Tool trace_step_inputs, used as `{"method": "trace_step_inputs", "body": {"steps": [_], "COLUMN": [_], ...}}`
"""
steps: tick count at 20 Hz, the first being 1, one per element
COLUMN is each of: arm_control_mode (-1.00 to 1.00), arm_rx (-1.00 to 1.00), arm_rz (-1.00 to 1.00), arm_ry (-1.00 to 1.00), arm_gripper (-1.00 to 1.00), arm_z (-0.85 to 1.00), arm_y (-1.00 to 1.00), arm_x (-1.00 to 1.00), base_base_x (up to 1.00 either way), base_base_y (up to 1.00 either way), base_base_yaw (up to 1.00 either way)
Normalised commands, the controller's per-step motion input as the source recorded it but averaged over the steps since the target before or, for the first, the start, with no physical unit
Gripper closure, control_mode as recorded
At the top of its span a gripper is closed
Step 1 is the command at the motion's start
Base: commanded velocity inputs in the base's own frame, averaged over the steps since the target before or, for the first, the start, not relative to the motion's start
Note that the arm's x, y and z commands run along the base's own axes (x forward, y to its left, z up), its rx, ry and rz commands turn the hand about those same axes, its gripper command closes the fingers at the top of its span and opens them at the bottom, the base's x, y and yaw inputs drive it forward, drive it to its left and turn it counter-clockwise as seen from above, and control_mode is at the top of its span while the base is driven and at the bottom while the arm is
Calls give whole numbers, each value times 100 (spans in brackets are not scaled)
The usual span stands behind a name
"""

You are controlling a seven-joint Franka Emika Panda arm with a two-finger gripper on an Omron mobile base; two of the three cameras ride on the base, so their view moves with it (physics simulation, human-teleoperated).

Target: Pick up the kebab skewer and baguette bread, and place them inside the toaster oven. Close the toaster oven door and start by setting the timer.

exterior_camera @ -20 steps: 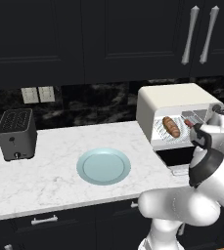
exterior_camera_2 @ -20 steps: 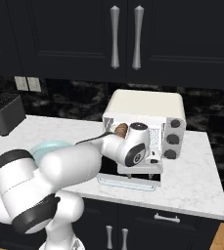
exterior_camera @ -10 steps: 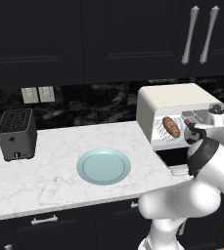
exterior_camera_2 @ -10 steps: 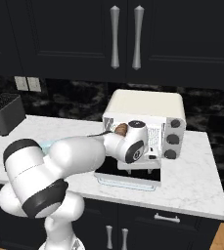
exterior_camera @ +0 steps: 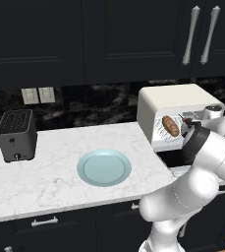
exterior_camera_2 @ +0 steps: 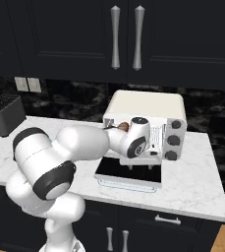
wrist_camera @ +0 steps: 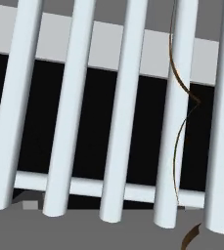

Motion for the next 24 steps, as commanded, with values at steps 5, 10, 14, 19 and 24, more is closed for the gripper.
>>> {"method": "trace_step_inputs", "body": {"steps": [5,10,14,19,24], "arm_control_mode": [-100,-100,-100,-100,-100], "arm_rx": [2,1,3,6,7], "arm_rz": [0,0,0,-10,-20], "arm_ry": [0,0,0,-2,-3], "arm_gripper": [-100,-100,-100,-100,-100], "arm_z": [0,0,0,0,0], "arm_y": [0,0,0,0,3], "arm_x": [28,30,26,28,48], "base_base_x": [0,0,0,0,0], "base_base_y": [0,0,0,0,0], "base_base_yaw": [0,0,0,0,0]}}
